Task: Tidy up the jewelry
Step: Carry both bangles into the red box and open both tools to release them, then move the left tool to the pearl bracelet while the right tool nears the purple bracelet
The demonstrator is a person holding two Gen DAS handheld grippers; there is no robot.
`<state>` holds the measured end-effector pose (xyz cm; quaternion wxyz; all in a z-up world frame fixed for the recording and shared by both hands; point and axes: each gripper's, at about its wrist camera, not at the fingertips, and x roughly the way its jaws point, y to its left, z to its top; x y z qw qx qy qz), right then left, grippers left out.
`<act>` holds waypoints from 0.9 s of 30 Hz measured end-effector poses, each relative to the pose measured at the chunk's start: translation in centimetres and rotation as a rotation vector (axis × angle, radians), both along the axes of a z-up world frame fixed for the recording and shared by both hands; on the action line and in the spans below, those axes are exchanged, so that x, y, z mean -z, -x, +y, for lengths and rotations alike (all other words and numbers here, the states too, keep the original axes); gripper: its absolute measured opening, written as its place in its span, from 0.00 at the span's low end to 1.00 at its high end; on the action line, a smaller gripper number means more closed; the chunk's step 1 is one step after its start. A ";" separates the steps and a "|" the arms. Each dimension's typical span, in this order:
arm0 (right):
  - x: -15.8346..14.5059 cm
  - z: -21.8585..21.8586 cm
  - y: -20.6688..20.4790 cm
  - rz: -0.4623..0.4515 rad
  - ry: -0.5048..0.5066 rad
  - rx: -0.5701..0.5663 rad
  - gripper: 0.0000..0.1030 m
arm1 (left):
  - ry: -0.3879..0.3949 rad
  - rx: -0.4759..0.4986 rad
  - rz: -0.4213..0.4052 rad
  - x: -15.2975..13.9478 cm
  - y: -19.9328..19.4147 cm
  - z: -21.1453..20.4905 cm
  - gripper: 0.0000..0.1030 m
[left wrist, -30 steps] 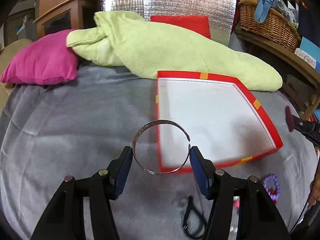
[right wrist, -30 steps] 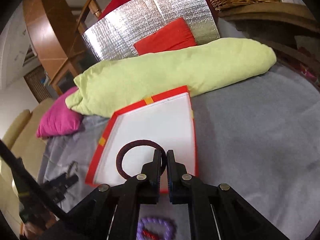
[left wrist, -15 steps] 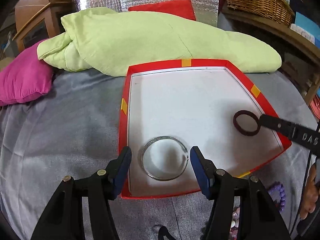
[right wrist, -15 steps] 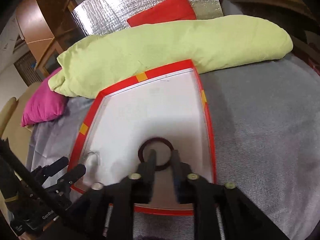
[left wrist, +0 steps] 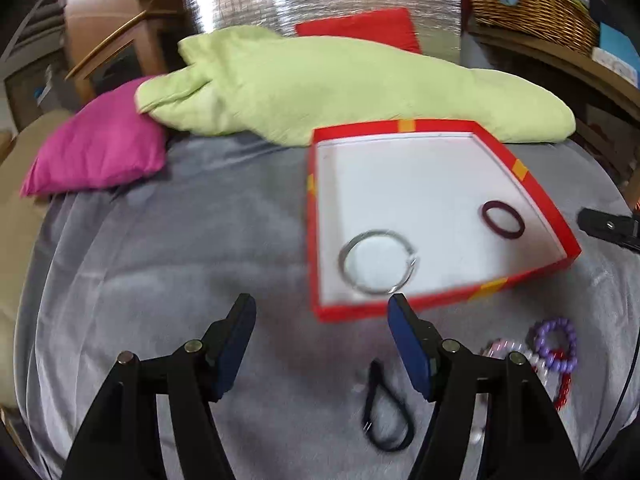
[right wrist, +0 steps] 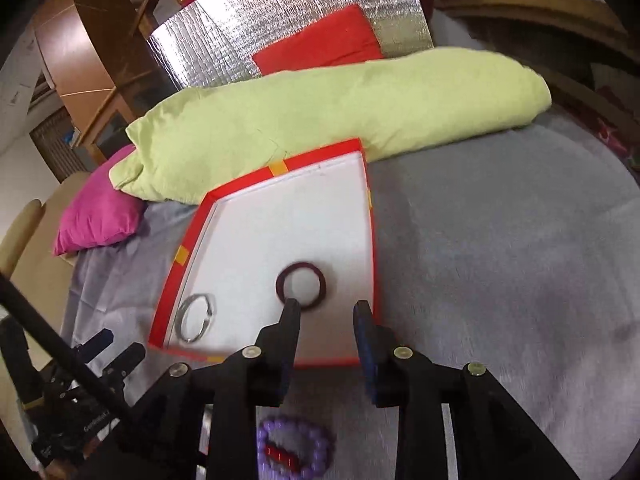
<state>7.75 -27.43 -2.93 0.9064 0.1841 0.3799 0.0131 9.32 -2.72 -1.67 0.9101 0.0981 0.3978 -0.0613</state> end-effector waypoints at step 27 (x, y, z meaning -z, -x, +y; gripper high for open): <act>4.7 4.5 2.8 0.187 0.177 -0.193 0.19 | 0.018 0.275 0.135 3.0 7.2 -5.6 0.67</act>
